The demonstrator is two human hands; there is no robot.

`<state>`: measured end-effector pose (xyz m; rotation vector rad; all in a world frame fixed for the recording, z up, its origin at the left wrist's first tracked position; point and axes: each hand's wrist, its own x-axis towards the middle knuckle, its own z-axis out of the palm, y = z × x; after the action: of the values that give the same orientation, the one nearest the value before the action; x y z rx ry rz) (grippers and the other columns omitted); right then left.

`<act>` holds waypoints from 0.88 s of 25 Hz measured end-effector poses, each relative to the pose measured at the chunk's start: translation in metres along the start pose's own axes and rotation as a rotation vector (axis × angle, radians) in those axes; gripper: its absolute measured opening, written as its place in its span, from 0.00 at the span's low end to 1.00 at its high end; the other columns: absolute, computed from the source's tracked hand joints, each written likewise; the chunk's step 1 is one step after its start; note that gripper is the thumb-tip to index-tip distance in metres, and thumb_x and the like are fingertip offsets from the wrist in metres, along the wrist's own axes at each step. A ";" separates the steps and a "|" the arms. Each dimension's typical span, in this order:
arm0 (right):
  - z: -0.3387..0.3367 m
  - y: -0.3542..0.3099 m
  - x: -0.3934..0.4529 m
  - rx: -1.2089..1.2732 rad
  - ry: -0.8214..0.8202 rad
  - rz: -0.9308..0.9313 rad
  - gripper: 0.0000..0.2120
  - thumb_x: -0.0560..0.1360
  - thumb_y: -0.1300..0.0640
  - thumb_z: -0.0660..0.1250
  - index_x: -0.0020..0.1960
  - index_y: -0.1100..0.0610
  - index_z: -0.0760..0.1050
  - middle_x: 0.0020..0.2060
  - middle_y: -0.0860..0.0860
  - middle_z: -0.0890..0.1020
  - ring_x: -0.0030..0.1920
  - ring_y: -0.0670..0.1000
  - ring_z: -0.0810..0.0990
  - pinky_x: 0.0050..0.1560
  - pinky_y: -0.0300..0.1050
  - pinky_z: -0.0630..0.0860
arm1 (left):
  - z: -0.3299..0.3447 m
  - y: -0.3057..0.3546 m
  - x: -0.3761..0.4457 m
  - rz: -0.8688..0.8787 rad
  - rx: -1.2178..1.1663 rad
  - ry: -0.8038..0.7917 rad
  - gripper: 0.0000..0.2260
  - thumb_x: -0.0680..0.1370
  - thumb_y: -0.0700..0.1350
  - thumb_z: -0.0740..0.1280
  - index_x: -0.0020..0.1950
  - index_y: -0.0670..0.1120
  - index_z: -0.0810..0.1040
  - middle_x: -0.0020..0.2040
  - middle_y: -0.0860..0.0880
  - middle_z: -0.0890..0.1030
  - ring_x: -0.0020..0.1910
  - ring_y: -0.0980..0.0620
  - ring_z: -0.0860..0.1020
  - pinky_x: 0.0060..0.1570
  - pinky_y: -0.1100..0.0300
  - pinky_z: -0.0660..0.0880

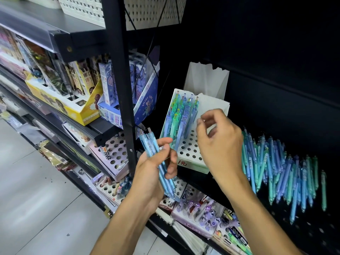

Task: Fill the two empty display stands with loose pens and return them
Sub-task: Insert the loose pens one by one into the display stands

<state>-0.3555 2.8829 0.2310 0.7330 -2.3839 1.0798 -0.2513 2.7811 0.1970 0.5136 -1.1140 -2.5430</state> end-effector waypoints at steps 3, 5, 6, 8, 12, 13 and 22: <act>-0.012 -0.015 -0.017 0.421 -0.423 0.180 0.04 0.77 0.52 0.71 0.47 0.52 0.82 0.26 0.45 0.80 0.27 0.49 0.81 0.34 0.44 0.79 | 0.006 -0.002 -0.004 -0.037 0.130 -0.117 0.04 0.78 0.35 0.61 0.49 0.40 0.75 0.33 0.45 0.75 0.25 0.53 0.68 0.27 0.61 0.62; -0.017 -0.017 -0.018 0.631 -0.595 0.349 0.02 0.76 0.55 0.72 0.46 0.53 0.83 0.23 0.51 0.78 0.23 0.59 0.80 0.29 0.49 0.79 | 0.011 -0.004 -0.006 -0.078 0.189 -0.193 0.01 0.76 0.35 0.63 0.47 0.38 0.74 0.33 0.43 0.76 0.26 0.52 0.68 0.28 0.60 0.61; -0.020 -0.016 -0.017 0.725 -0.601 0.412 0.02 0.75 0.58 0.72 0.45 0.54 0.83 0.24 0.59 0.78 0.20 0.59 0.78 0.26 0.48 0.78 | 0.012 -0.004 -0.007 -0.092 0.205 -0.230 0.01 0.76 0.36 0.64 0.47 0.38 0.74 0.34 0.42 0.76 0.26 0.51 0.69 0.29 0.60 0.62; -0.026 -0.012 -0.013 0.821 -0.602 0.458 0.03 0.74 0.62 0.72 0.48 0.58 0.83 0.32 0.65 0.80 0.19 0.54 0.76 0.23 0.43 0.75 | 0.013 -0.004 -0.007 -0.102 0.220 -0.266 0.02 0.77 0.38 0.65 0.46 0.39 0.74 0.35 0.42 0.76 0.28 0.50 0.69 0.29 0.60 0.63; -0.032 -0.003 -0.008 0.825 -0.686 0.465 0.10 0.72 0.64 0.73 0.53 0.63 0.80 0.41 0.51 0.84 0.27 0.52 0.79 0.30 0.38 0.77 | 0.018 -0.004 -0.010 -0.108 0.212 -0.272 0.02 0.77 0.40 0.66 0.46 0.41 0.75 0.36 0.41 0.77 0.30 0.48 0.72 0.30 0.60 0.68; -0.032 -0.003 -0.007 0.849 -0.679 0.464 0.08 0.71 0.64 0.73 0.49 0.63 0.80 0.43 0.55 0.85 0.28 0.50 0.78 0.29 0.37 0.75 | 0.019 -0.004 -0.012 -0.096 0.226 -0.256 0.03 0.77 0.40 0.66 0.47 0.41 0.77 0.38 0.41 0.80 0.33 0.47 0.75 0.34 0.58 0.72; -0.035 0.008 0.019 1.021 0.121 0.409 0.09 0.74 0.65 0.72 0.45 0.59 0.72 0.39 0.57 0.85 0.42 0.54 0.86 0.36 0.41 0.81 | 0.000 0.008 -0.006 0.232 0.233 0.156 0.11 0.82 0.36 0.59 0.51 0.44 0.81 0.46 0.46 0.84 0.43 0.49 0.80 0.39 0.57 0.76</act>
<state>-0.3695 2.9094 0.2589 0.4259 -1.7948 2.4813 -0.2449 2.7789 0.2044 0.5906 -1.3349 -2.1508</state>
